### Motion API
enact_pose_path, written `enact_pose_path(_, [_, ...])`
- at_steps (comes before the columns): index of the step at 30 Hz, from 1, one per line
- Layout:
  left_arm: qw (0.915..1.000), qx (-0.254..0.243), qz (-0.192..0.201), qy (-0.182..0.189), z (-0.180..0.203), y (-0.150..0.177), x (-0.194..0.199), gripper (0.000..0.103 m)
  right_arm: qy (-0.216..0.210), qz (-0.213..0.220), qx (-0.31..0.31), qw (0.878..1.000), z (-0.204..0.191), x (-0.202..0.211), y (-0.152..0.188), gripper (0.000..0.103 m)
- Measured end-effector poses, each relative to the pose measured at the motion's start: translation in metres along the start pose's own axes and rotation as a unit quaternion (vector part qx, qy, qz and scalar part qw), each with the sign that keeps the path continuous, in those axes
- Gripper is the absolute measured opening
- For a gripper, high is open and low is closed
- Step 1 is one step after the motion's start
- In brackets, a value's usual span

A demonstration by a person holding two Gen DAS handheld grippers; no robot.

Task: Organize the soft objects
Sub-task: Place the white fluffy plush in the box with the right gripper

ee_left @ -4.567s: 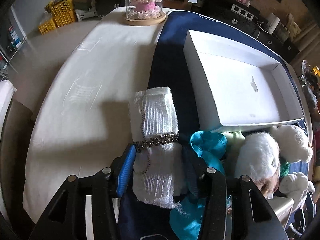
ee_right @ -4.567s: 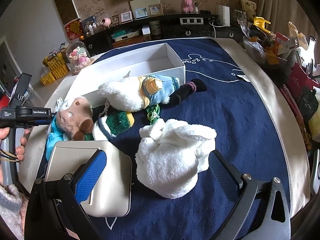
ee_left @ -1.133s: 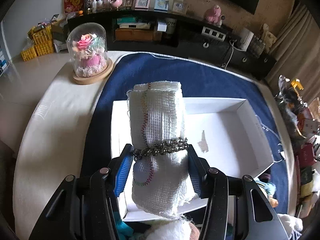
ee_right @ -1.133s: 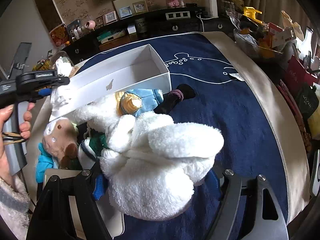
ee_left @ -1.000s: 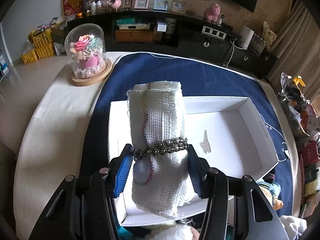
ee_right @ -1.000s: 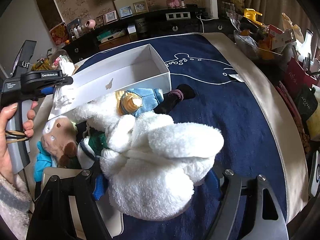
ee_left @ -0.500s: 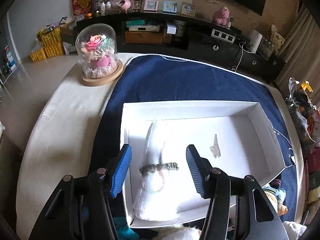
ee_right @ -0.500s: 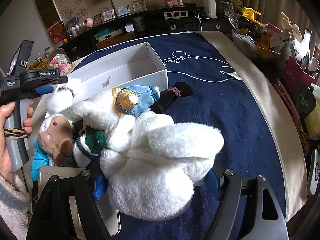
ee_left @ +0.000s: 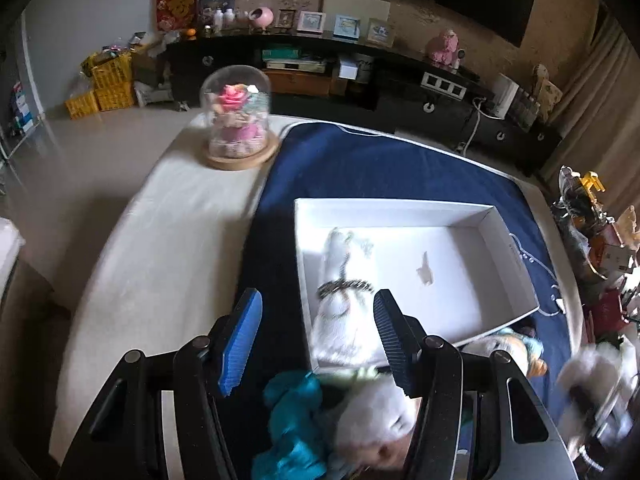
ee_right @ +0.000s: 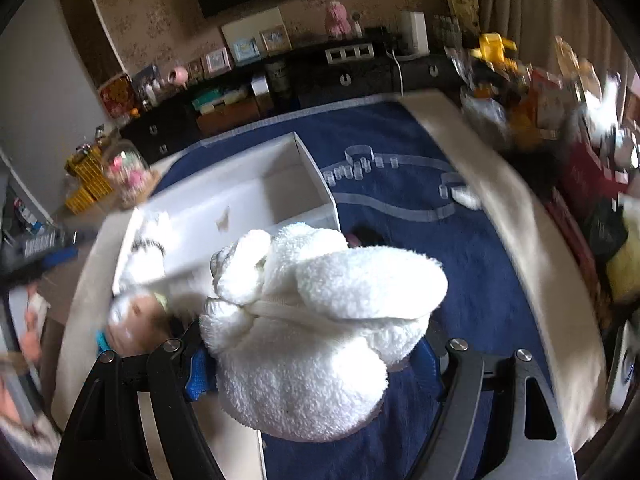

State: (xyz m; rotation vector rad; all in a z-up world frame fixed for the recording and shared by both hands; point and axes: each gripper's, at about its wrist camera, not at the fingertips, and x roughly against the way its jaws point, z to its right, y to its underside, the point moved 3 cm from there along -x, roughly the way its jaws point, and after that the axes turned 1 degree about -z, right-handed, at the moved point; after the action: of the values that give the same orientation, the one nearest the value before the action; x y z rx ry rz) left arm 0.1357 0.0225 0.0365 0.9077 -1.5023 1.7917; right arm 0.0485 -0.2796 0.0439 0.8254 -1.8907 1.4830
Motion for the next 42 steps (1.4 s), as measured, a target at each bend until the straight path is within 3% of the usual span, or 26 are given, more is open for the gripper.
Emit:
enact_pose_path(3, [0.9999, 0.013, -0.003, 0.000, -0.015, 0.018, 0.007, 0.058, -0.004, 0.013, 0.018, 1.000, -0.014, -0.003, -0.028, 0.103])
enact_pose_path(7, [0.9997, 0.017, -0.012, -0.013, -0.024, 0.022, 0.001, 0.058, -0.043, -0.012, 0.019, 0.999, -0.030, -0.035, -0.068, 0.103])
enact_pose_path(10, [0.9994, 0.017, -0.011, -0.028, -0.029, 0.020, -0.002, 0.058, -0.037, -0.024, 0.024, 0.999, -0.040, -0.065, -0.091, 0.103])
enact_pose_path(19, [0.9994, 0.012, -0.015, -0.028, -0.029, 0.020, -0.006, 0.058, -0.034, -0.064, 0.010, 0.997, -0.037, -0.128, -0.094, 0.103])
enact_pose_path(23, [0.9994, 0.013, -0.021, -0.025, -0.026, 0.021, -0.010, 0.058, -0.008, -0.073, -0.002, 0.997, -0.031, -0.141, -0.091, 0.103])
enact_pose_path(26, [0.9994, 0.007, -0.022, -0.025, -0.023, 0.022, -0.011, 0.058, -0.004, -0.073, -0.019, 0.997, -0.024, -0.143, -0.092, 0.103])
enact_pose_path(32, [0.9994, 0.008, -0.024, -0.024, -0.026, 0.021, -0.011, 0.058, -0.037, -0.046, -0.039, 0.998, -0.017, -0.122, -0.099, 0.103])
enact_pose_path(42, [0.9982, 0.016, -0.045, -0.037, -0.053, 0.022, -0.012, 0.058, -0.046, -0.025, 0.002, 0.999, -0.033, -0.062, -0.083, 0.103])
